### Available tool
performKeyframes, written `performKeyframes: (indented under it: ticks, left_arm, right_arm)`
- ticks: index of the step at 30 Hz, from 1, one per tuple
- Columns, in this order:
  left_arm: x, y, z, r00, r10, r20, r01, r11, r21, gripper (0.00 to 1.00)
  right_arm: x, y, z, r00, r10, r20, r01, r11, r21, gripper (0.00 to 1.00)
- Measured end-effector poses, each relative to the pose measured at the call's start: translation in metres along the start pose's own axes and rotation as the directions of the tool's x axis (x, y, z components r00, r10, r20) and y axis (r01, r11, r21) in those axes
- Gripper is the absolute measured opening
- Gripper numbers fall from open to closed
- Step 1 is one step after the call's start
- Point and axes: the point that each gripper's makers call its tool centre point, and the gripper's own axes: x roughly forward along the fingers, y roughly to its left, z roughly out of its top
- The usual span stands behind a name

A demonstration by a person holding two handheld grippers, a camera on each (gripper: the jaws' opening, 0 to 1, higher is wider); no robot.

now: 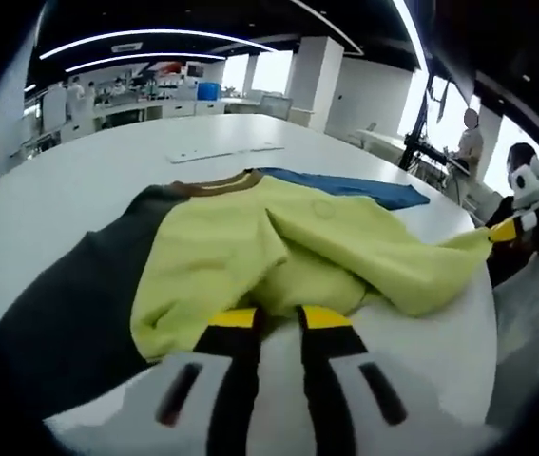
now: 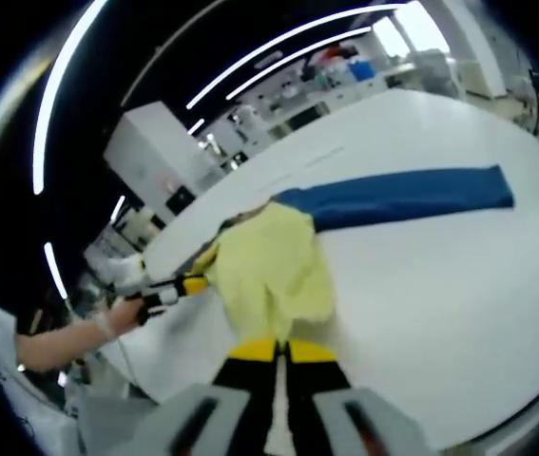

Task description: Fold the garment on the visible template until the final outline fits inside the template.

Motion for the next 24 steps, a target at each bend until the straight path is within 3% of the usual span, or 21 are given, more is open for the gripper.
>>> performKeyframes:
  ticks: [14, 24]
  left_arm:
    - [-0.004, 0.004, 0.005, 1.0, 0.004, 0.013, -0.003, 0.999, -0.041, 0.01]
    - [-0.023, -0.001, 0.014, 0.999, -0.016, 0.027, 0.017, 0.998, -0.058, 0.0]
  right_arm:
    - [0.0, 0.002, -0.001, 1.0, 0.002, -0.001, -0.002, 1.0, 0.0, 0.0]
    - [-0.001, 0.0, 0.001, 1.0, 0.004, 0.004, -0.004, 1.0, -0.001, 0.0]
